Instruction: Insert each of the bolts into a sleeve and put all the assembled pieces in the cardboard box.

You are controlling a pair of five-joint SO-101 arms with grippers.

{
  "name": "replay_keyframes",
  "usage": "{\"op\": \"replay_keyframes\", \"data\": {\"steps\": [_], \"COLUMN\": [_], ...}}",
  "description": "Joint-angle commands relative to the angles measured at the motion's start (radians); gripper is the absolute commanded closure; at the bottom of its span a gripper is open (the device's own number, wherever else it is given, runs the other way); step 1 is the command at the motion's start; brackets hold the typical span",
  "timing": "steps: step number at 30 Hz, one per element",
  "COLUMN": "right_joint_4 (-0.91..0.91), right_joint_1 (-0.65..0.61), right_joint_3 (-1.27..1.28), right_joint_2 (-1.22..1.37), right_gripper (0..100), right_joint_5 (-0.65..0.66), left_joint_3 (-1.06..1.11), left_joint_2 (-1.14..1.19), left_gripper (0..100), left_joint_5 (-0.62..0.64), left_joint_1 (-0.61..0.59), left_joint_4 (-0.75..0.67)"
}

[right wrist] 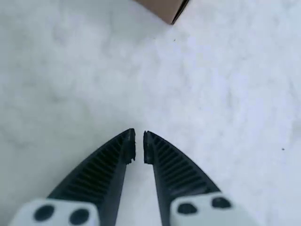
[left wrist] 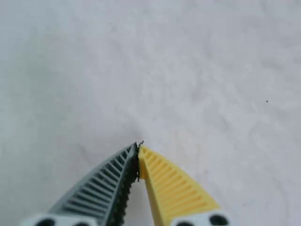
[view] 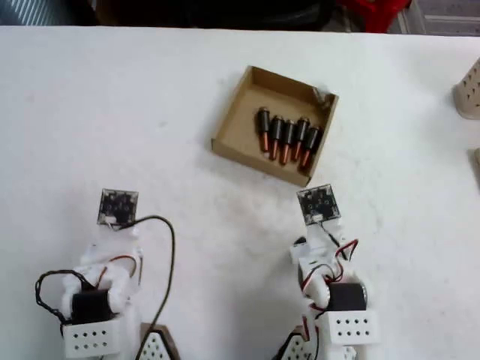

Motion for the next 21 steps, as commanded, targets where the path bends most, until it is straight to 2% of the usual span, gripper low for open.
{"op": "replay_keyframes", "data": {"steps": [1, 12, 14, 19, 21], "right_joint_4": [0.084, 0.120, 0.137, 0.186, 0.205], "right_joint_1": [0.018, 0.013, 0.012, 0.019, 0.019], "right_joint_3": [-0.035, -0.044, -0.046, -0.043, -0.044], "right_joint_2": [-0.019, -0.019, -0.015, -0.012, -0.012], "right_gripper": [98.1, 95.7, 88.4, 61.5, 60.1], "right_joint_5": [0.023, 0.023, 0.015, -0.092, -0.094], "left_joint_3": [0.000, 0.000, 0.000, 0.000, 0.000], "left_joint_2": [-0.013, -0.013, -0.013, -0.013, -0.013], "left_gripper": [98, 98, 98, 98, 98], "left_joint_5": [0.000, 0.000, 0.000, 0.000, 0.000], "left_joint_1": [0.010, 0.010, 0.010, 0.010, 0.010], "left_joint_4": [0.006, 0.006, 0.006, 0.006, 0.006]}}
